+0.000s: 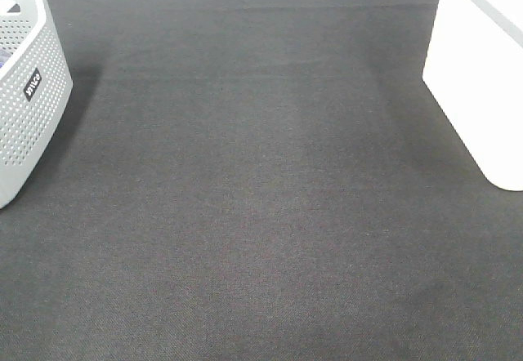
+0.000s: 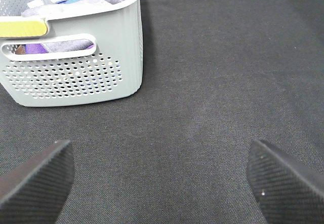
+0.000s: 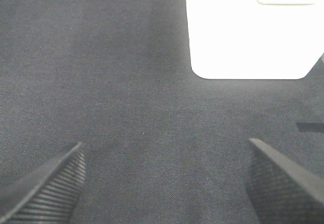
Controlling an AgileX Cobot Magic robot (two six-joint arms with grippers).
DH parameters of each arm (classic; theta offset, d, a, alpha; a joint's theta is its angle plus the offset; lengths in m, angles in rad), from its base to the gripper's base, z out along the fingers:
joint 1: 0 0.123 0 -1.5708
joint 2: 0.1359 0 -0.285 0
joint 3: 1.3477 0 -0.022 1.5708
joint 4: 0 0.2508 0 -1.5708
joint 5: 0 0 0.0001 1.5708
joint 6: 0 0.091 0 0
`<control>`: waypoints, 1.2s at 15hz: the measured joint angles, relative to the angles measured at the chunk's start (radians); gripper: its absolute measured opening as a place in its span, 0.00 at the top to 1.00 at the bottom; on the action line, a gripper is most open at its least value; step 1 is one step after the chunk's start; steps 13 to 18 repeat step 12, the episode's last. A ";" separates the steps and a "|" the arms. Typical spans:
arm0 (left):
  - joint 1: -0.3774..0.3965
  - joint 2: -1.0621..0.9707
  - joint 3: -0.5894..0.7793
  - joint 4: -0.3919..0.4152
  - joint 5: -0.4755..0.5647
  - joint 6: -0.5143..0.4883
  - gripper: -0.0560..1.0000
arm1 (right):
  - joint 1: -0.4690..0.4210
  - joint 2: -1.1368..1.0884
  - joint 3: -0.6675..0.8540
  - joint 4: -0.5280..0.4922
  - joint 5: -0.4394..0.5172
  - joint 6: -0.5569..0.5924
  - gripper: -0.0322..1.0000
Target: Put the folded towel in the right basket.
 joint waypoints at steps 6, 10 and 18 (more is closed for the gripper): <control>0.000 0.000 0.000 0.000 0.000 0.000 0.12 | 0.000 0.000 0.000 0.000 0.000 0.000 0.20; 0.000 0.000 0.000 0.000 0.000 0.000 0.12 | 0.000 0.000 0.000 0.000 0.000 0.000 0.20; 0.000 0.000 0.000 0.000 0.000 0.000 0.12 | 0.000 0.000 0.000 0.000 0.000 0.000 0.20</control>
